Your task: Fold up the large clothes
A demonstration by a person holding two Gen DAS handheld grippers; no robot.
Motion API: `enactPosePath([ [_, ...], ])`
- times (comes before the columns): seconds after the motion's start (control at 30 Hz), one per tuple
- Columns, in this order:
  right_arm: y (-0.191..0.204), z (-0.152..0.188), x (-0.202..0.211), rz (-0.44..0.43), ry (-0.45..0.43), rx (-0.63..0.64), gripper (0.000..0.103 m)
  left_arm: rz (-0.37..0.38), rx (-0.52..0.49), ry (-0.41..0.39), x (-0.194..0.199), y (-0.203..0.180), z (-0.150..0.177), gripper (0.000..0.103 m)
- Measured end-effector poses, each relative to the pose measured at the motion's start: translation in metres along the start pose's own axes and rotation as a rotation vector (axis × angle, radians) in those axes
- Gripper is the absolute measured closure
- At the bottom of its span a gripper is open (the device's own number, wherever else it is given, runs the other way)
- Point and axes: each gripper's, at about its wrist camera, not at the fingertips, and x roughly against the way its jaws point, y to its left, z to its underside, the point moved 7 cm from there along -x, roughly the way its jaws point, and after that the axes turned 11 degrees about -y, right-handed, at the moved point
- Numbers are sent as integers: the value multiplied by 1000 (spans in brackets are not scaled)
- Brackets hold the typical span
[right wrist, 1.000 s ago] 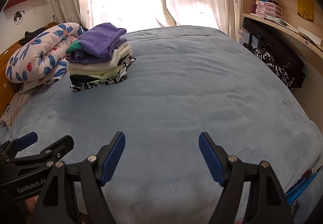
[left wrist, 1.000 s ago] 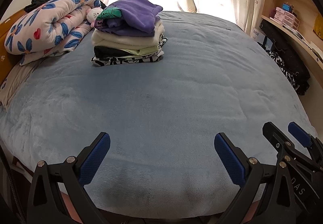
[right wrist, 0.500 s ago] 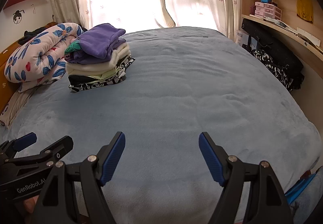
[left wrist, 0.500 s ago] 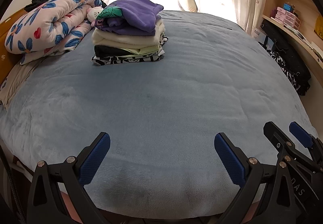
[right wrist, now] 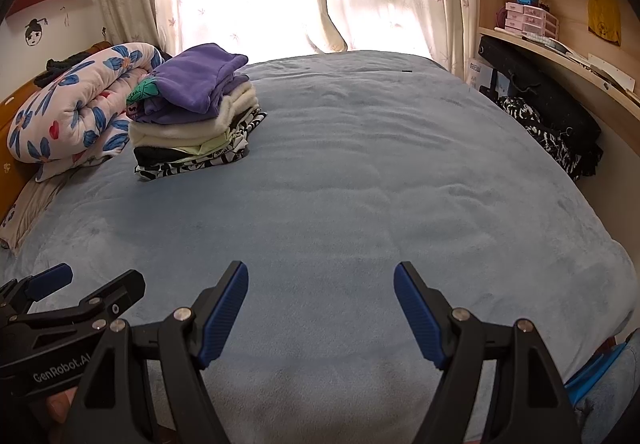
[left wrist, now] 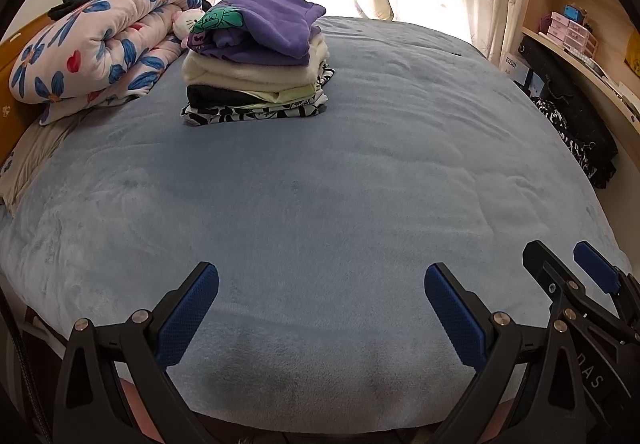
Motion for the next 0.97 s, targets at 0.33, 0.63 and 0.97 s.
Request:
enactPosePath([
  [0.33,1,1,-2,1,2,1,27,4,3,9,-3,1,0,1],
  [0.63,3,1,-4,0,5,1,27,2,3,7,-5,2,0,1],
  [0.97,6,2,-5,0,8,3,27,2,10,14,-5,3,3,1],
])
